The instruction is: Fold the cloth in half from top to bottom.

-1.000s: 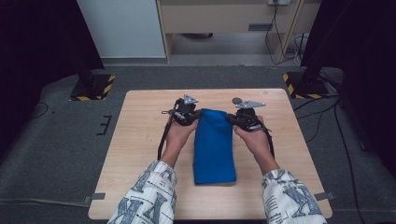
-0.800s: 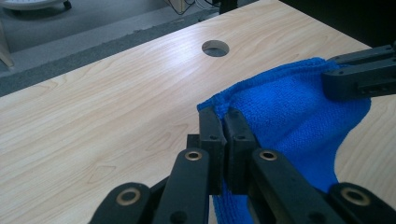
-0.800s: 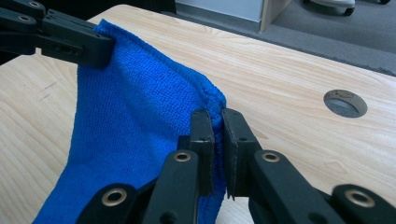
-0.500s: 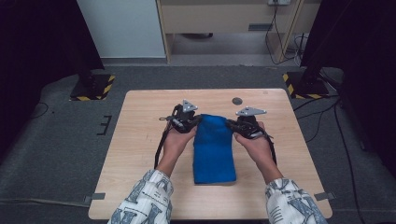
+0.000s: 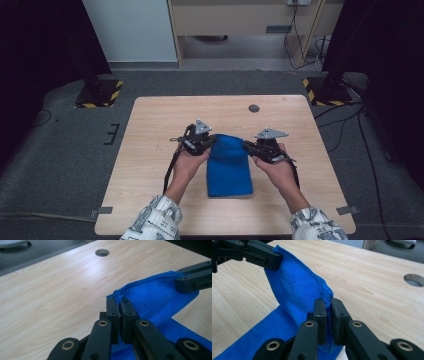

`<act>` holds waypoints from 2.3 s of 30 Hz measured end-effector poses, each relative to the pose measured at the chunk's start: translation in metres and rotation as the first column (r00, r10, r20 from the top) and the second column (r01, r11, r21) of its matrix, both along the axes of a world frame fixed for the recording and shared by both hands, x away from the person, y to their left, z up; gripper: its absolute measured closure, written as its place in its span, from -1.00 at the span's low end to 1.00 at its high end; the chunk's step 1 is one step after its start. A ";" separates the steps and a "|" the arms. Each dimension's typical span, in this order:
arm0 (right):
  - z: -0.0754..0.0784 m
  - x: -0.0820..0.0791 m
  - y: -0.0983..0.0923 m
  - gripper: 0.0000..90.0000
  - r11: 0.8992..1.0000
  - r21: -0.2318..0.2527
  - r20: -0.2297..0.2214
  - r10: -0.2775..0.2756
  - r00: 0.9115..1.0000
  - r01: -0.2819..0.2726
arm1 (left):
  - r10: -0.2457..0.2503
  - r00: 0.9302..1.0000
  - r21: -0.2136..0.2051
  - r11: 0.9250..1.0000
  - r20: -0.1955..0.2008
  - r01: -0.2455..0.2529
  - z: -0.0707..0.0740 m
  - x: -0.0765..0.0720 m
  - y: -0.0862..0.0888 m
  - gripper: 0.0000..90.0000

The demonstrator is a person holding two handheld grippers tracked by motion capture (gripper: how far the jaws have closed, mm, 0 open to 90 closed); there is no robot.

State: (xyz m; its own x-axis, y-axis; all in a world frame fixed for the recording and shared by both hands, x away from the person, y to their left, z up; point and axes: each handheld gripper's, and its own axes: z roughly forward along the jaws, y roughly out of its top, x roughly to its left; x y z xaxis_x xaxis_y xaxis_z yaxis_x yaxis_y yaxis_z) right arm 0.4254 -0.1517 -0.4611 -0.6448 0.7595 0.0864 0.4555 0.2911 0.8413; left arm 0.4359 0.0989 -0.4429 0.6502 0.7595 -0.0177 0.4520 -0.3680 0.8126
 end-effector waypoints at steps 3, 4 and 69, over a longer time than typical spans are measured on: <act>-0.002 -0.004 -0.001 0.86 1.000 -0.001 -0.003 0.007 1.000 -0.007 | -0.013 1.000 0.001 1.000 0.011 0.013 0.001 -0.006 0.001 0.93; -0.002 -0.006 -0.001 0.86 1.000 -0.004 -0.002 0.013 1.000 -0.013 | -0.017 1.000 0.004 1.000 0.011 0.017 0.001 -0.007 0.002 0.93; -0.038 -0.064 -0.005 0.58 0.988 -0.085 -0.074 0.121 0.990 -0.127 | -0.090 0.989 -0.024 0.996 -0.117 0.088 -0.064 -0.075 0.017 0.69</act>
State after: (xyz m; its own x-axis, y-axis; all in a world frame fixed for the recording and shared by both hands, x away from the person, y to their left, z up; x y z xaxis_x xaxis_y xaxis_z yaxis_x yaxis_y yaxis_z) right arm 0.3613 -0.1567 -0.4993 -0.7295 0.6804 0.0692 0.4668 0.4213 0.7776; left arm 0.3607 0.1160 -0.5069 0.7075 0.6979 -0.1117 0.5113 -0.3964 0.7625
